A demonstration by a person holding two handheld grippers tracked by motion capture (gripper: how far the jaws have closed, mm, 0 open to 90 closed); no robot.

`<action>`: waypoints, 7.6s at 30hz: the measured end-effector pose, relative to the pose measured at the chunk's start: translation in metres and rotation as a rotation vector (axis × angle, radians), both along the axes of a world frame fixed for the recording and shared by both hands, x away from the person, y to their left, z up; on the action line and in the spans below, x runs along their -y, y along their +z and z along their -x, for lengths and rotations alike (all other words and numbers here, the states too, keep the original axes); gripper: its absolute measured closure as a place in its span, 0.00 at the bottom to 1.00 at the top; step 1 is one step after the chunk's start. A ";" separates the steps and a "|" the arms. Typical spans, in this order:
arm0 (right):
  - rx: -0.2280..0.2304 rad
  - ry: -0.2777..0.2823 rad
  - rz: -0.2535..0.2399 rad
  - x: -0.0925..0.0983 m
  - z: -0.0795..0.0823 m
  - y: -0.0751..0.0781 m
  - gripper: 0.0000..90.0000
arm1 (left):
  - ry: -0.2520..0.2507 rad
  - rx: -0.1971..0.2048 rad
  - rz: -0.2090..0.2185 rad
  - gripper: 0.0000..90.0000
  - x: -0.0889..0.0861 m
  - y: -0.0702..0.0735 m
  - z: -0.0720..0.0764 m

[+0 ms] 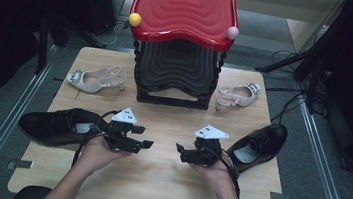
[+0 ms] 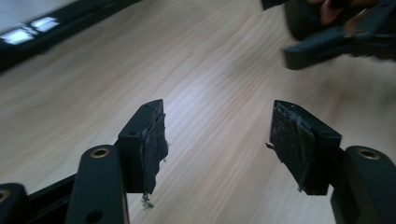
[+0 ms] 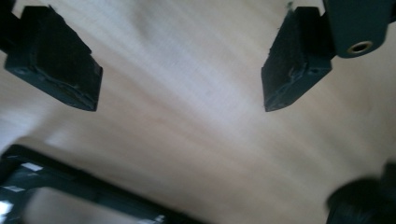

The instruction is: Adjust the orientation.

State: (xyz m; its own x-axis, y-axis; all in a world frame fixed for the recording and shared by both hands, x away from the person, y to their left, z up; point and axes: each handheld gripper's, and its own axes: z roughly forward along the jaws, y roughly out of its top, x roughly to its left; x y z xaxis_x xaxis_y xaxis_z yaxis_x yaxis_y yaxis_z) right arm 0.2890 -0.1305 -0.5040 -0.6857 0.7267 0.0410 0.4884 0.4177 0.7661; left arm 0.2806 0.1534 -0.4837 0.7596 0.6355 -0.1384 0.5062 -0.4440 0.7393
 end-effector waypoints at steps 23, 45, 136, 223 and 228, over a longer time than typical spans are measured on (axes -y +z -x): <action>-0.050 0.110 -0.034 0.004 0.011 0.007 0.25 | -0.003 -0.122 -0.036 0.40 -0.001 0.008 0.000; -0.085 0.163 -0.091 0.012 0.006 0.013 0.48 | 0.094 -0.141 -0.020 0.43 -0.033 0.035 0.005; -0.078 0.172 -0.037 -0.006 -0.011 0.013 0.47 | 0.215 -0.327 -0.114 0.88 -0.018 0.088 -0.013; -0.140 0.098 -0.118 -0.001 -0.040 0.015 0.94 | 0.194 -0.162 0.066 0.68 -0.040 0.039 -0.004; -0.157 0.111 -0.114 -0.003 -0.045 0.014 0.97 | 0.221 -0.170 0.061 0.91 -0.055 0.025 -0.006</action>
State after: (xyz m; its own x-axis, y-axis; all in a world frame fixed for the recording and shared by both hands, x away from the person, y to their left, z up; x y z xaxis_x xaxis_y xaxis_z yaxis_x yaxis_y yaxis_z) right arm 0.3339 -0.1278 -0.4900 -0.7399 0.6319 0.2309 0.5611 0.3902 0.7300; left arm 0.2866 0.2087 -0.4590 0.5662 0.7696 -0.2952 0.7050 -0.2666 0.6572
